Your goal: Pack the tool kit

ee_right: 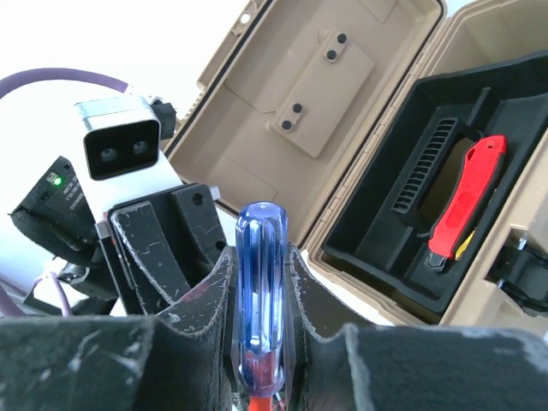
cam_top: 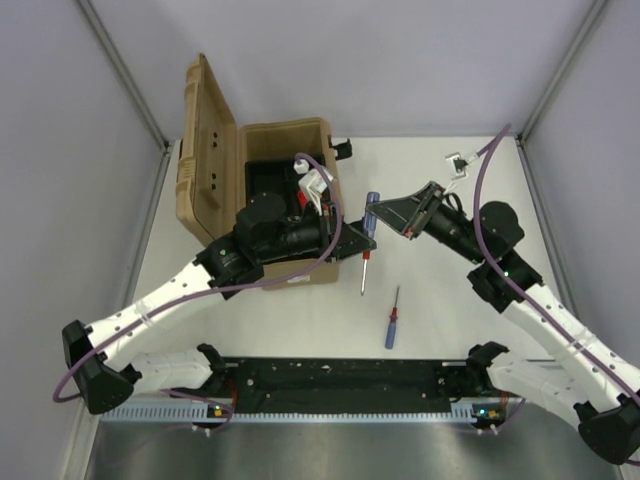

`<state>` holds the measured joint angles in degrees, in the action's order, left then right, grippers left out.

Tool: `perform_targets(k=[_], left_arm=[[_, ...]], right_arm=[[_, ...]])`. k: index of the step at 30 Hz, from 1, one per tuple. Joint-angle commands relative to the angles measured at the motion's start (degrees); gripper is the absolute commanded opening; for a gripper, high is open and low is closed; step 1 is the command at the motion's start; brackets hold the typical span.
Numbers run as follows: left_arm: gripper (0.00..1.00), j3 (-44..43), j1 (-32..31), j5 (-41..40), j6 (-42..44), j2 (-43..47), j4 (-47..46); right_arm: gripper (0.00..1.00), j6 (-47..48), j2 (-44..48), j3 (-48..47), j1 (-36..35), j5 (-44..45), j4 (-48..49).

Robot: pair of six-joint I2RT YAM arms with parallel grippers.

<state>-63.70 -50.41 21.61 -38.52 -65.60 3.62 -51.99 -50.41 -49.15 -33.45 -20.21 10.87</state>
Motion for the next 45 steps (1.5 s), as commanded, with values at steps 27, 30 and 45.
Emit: perform_targets(k=[27, 30, 45], left_arm=[[0.00, -11.4, 19.6, -42.4, 16.5, -6.9, 35.9], [0.00, -11.2, 20.8, -43.0, 16.6, -8.4, 34.8], [0.00, -14.7, 24.0, -43.7, 21.9, -20.0, 30.7]], right_arm=[[0.49, 2.0, -10.3, 13.9, 0.1, 30.3, -41.4], [0.49, 2.0, -12.6, 15.0, -0.5, 30.1, -40.7], [0.49, 0.7, -22.2, 17.6, -4.6, 25.9, -34.4]])
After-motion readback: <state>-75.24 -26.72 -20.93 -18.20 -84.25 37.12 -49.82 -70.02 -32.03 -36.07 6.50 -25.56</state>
